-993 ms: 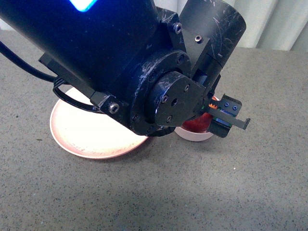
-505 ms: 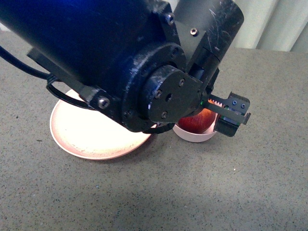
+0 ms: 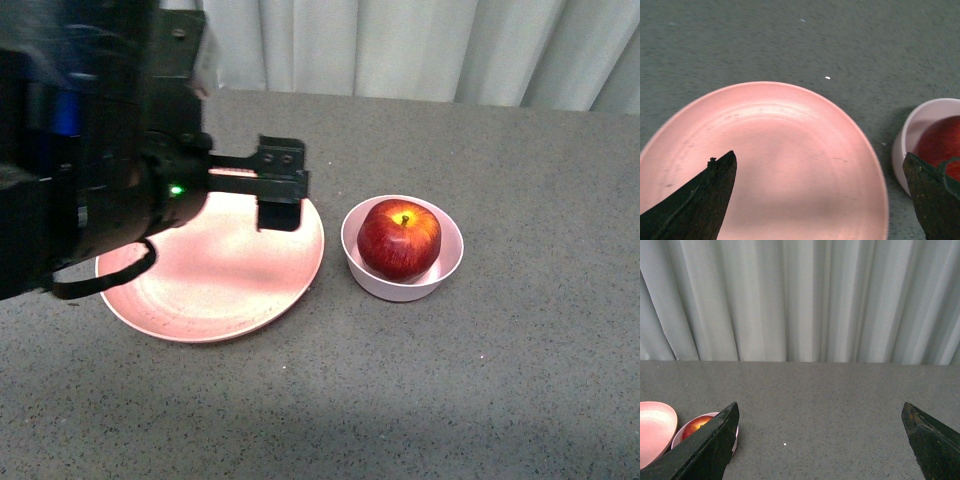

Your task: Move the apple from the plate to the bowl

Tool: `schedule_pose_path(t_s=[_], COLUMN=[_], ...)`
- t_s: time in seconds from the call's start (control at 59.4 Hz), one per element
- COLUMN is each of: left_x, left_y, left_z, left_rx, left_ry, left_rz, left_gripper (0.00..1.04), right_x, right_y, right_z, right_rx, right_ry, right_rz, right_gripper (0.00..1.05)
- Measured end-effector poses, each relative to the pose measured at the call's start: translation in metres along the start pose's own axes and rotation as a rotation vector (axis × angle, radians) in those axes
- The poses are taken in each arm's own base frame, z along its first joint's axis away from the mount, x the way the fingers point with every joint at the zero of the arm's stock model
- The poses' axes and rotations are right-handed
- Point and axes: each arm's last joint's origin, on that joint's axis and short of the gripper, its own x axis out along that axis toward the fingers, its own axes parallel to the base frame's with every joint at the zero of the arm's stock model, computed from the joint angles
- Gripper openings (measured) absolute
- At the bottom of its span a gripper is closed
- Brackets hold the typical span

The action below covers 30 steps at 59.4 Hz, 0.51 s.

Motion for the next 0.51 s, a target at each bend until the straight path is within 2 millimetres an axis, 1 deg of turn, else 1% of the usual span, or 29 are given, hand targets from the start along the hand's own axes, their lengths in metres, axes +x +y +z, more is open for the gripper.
schedule_pose_path(t_s=[0.135, 0.253, 0.303, 0.354, 0.387, 0.455, 0.505], left_x=[-0.032, -0.062, -0.071, -0.074, -0.075, -0.077, -0.083], left_y=[0.022, 0.044, 0.05, 0.053, 0.055, 0.059, 0.063], left_z=[0.003, -0.002, -0.006, -0.007, -0.009, -0.015, -0.021], left_rx=[-0.051, -0.09, -0.098, -0.102, -0.089, -0.063, -0.043], left_ry=[-0.099, -0.127, -0.132, -0.134, -0.156, -0.207, -0.24], left_rz=[0.057, 0.152, 0.179, 0.191, 0.183, 0.153, 0.139], left_gripper=[0.98, 0.98, 0.98, 0.98, 0.95, 0.84, 0.74], right_x=[0.0, 0.0, 0.0, 0.0, 0.0, 0.0, 0.0], right_y=[0.0, 0.0, 0.0, 0.0, 0.0, 0.0, 0.0], right_z=[0.0, 0.0, 0.0, 0.0, 0.0, 0.0, 0.0], right_rx=[0.0, 0.0, 0.0, 0.0, 0.0, 0.0, 0.0], right_ry=[0.0, 0.0, 0.0, 0.0, 0.0, 0.0, 0.0], right_rz=[0.0, 0.0, 0.0, 0.0, 0.0, 0.002, 0.002], right_gripper=[0.95, 0.95, 0.95, 0.95, 0.95, 0.95, 0.95])
